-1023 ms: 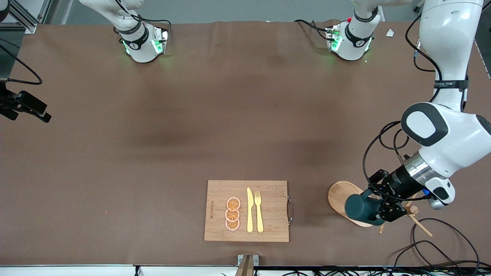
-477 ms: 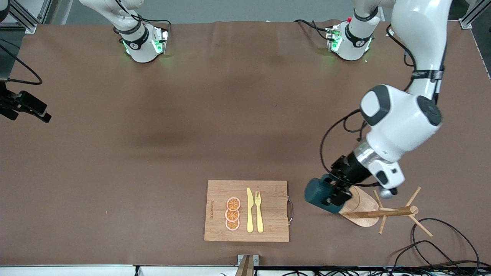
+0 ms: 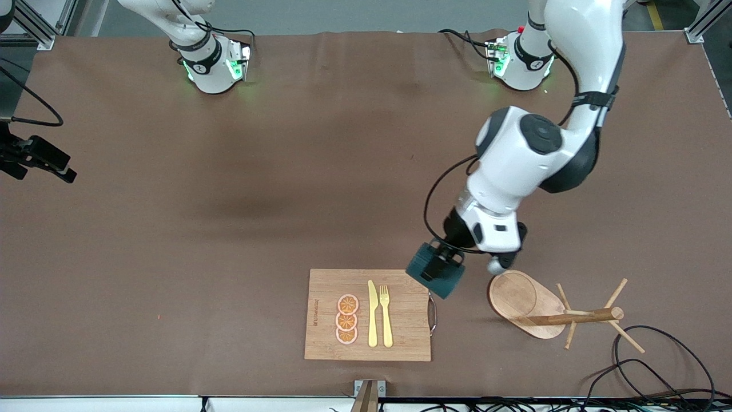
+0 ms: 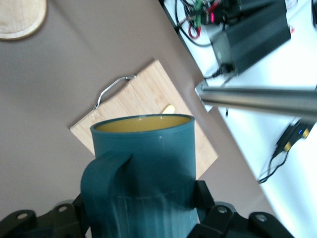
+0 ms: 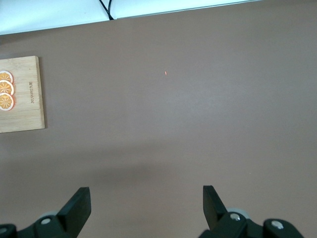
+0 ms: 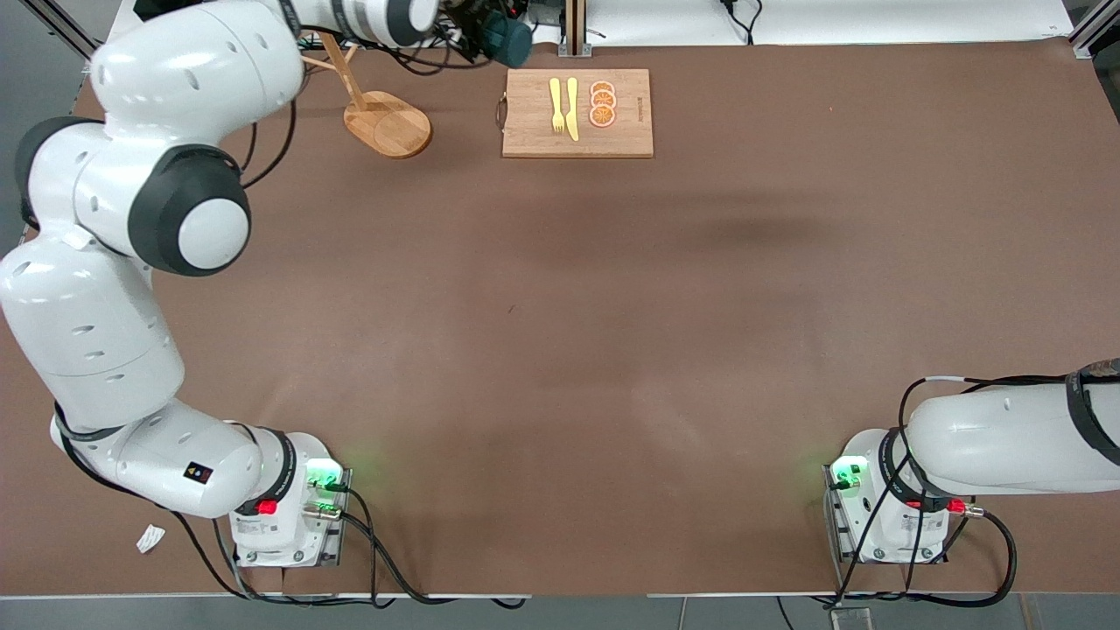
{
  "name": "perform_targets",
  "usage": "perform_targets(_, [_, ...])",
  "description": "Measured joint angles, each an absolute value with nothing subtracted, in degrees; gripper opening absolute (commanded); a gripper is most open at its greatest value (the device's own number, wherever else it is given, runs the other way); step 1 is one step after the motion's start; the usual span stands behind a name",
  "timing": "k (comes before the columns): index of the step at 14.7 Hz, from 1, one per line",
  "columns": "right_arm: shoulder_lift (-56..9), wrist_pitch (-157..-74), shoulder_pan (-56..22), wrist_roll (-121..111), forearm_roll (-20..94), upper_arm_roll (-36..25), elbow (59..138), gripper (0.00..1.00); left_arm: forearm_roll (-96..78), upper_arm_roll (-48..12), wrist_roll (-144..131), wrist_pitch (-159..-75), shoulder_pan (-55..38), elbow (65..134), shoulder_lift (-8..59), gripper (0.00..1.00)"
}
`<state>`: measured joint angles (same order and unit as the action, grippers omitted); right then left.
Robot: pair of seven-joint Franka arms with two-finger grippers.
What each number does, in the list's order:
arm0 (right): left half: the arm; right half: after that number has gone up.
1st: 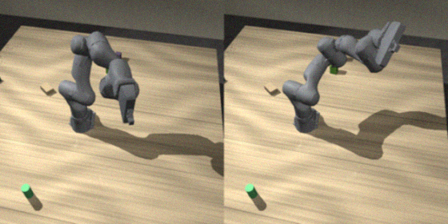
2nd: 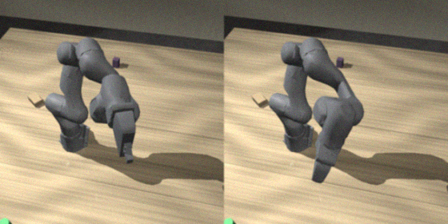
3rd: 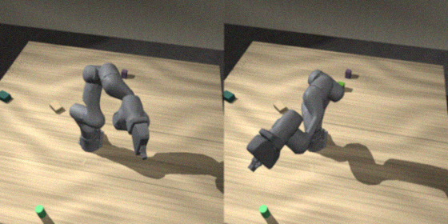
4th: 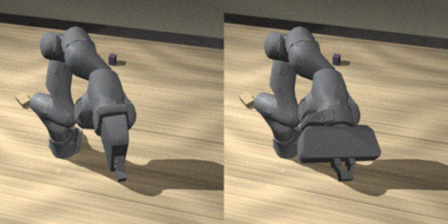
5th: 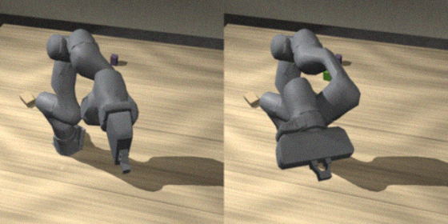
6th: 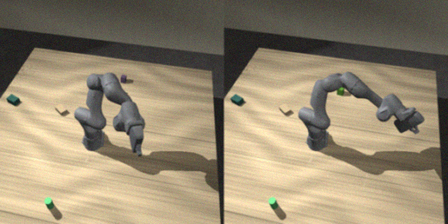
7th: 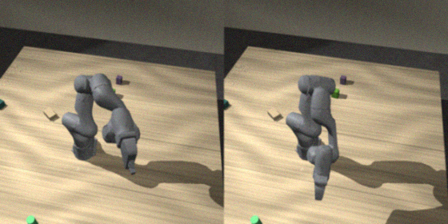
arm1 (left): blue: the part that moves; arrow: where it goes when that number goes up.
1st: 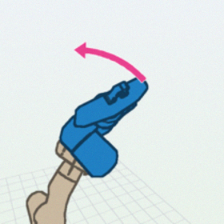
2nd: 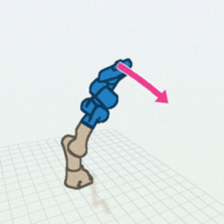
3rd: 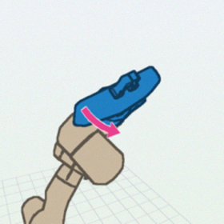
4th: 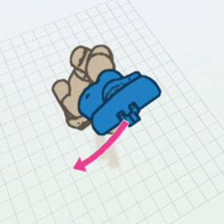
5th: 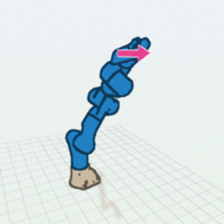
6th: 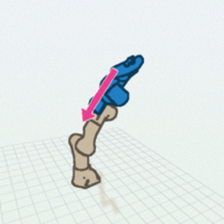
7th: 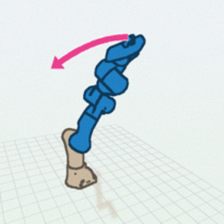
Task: Transfer cup from left to right arm and place
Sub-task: 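Lift the teal mug off the stand with the left gripper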
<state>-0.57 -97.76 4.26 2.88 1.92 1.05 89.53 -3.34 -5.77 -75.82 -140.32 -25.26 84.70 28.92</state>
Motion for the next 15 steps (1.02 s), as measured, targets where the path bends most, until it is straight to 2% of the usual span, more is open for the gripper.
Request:
perform_targets(7, [-0.57, -97.76, 4.26, 2.88, 1.92, 1.05, 89.53, 1.00, 18.21, -5.62, -85.13, -140.40, -36.86, 84.48, 32.95, 0.65])
perform_targets(15, [-0.57, -97.76, 4.26, 2.88, 1.92, 1.05, 89.53, 1.00, 40.00, -5.36, -92.80, -140.41, -45.67, 84.09, 39.06, 0.62])
